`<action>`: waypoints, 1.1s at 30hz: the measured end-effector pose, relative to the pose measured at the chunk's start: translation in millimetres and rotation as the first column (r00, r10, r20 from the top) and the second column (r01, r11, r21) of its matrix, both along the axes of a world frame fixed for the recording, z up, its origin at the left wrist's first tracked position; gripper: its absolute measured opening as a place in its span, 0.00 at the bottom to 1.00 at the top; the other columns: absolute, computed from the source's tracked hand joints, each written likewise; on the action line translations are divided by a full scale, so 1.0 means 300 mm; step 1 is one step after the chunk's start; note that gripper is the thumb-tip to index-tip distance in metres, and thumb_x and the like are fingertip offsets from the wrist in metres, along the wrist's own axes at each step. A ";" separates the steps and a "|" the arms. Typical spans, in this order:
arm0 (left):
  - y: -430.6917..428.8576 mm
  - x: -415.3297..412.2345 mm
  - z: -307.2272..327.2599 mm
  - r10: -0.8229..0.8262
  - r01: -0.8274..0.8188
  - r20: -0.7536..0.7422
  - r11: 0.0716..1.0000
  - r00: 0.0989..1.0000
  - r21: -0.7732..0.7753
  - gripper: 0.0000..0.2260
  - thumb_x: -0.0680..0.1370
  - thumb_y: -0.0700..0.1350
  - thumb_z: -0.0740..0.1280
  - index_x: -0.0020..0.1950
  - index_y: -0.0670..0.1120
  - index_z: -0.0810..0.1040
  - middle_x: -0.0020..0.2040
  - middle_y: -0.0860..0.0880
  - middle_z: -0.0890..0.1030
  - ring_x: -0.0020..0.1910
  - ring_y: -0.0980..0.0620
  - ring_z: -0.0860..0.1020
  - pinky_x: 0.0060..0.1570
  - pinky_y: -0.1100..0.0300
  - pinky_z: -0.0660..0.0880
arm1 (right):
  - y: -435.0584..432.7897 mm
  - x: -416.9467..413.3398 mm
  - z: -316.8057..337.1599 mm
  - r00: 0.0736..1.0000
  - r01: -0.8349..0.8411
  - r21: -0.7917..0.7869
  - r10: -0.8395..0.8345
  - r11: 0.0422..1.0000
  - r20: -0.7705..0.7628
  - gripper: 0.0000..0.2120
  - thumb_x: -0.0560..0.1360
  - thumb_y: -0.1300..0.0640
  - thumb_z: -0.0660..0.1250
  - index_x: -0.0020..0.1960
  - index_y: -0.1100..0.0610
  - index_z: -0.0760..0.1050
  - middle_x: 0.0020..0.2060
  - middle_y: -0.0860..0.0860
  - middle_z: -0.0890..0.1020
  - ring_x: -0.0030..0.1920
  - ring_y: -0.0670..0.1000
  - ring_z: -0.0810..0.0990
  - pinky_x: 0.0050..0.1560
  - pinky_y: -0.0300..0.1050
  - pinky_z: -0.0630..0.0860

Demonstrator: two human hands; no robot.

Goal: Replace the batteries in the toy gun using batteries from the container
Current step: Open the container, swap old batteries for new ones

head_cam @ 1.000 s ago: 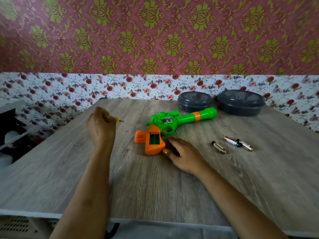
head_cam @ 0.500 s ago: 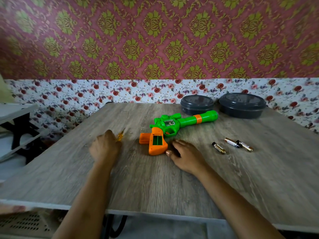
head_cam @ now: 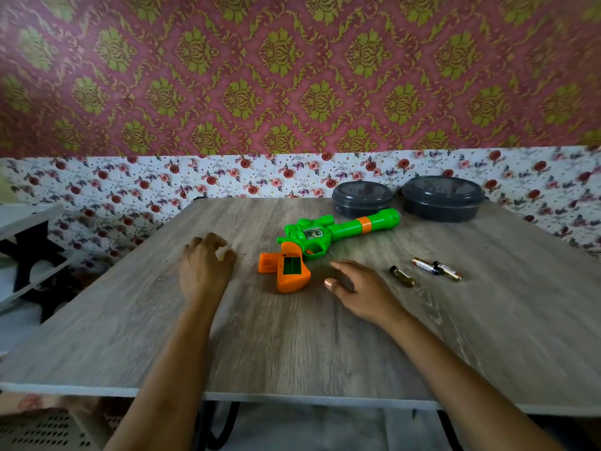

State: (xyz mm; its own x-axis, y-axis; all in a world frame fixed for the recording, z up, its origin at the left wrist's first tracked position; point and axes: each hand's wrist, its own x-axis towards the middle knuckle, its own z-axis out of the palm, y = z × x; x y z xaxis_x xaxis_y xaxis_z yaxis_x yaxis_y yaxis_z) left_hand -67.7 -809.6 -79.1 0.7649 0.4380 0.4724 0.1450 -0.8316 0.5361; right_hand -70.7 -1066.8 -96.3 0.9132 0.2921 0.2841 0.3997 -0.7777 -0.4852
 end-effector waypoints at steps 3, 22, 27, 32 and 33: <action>-0.076 0.007 0.034 -0.061 0.055 0.032 0.984 0.998 0.172 0.11 0.75 0.46 0.67 0.55 0.44 0.79 0.56 0.40 0.78 0.56 0.40 0.74 0.53 0.49 0.71 | -0.108 -0.029 0.046 0.995 0.075 0.112 -0.082 0.991 0.058 0.21 0.75 0.52 0.65 0.65 0.58 0.72 0.65 0.54 0.75 0.65 0.53 0.74 0.65 0.43 0.68; -1.111 0.558 0.164 -0.714 0.798 -0.356 0.531 0.603 0.286 0.23 0.76 0.44 0.65 0.71 0.45 0.68 0.70 0.42 0.70 0.66 0.42 0.71 0.62 0.53 0.69 | -0.791 0.100 0.037 0.843 0.537 0.136 -0.533 0.833 -0.066 0.24 0.77 0.48 0.59 0.71 0.56 0.65 0.68 0.54 0.72 0.67 0.55 0.71 0.67 0.45 0.66; -1.231 0.736 0.172 -0.627 0.753 -0.416 0.550 0.658 0.361 0.30 0.76 0.50 0.66 0.74 0.43 0.60 0.74 0.41 0.63 0.71 0.42 0.65 0.68 0.51 0.65 | -0.821 0.136 0.010 0.835 0.541 0.000 -0.537 0.841 -0.123 0.28 0.77 0.47 0.59 0.74 0.56 0.58 0.69 0.56 0.70 0.67 0.56 0.70 0.66 0.50 0.68; -1.307 0.792 0.154 -0.611 0.786 -0.499 0.529 0.615 0.320 0.31 0.76 0.46 0.65 0.76 0.42 0.57 0.74 0.40 0.63 0.69 0.39 0.67 0.68 0.49 0.66 | -0.819 0.141 0.010 0.830 0.550 0.008 -0.545 0.835 -0.114 0.28 0.77 0.47 0.59 0.74 0.55 0.58 0.67 0.56 0.71 0.65 0.56 0.71 0.65 0.49 0.69; -1.315 0.781 0.147 -0.620 0.784 -0.485 0.534 0.617 0.316 0.30 0.76 0.45 0.65 0.76 0.42 0.57 0.74 0.39 0.63 0.68 0.39 0.67 0.67 0.49 0.67 | -0.816 0.138 0.013 0.833 0.547 0.004 -0.544 0.837 -0.105 0.28 0.77 0.47 0.59 0.73 0.55 0.58 0.67 0.56 0.71 0.64 0.56 0.72 0.64 0.49 0.70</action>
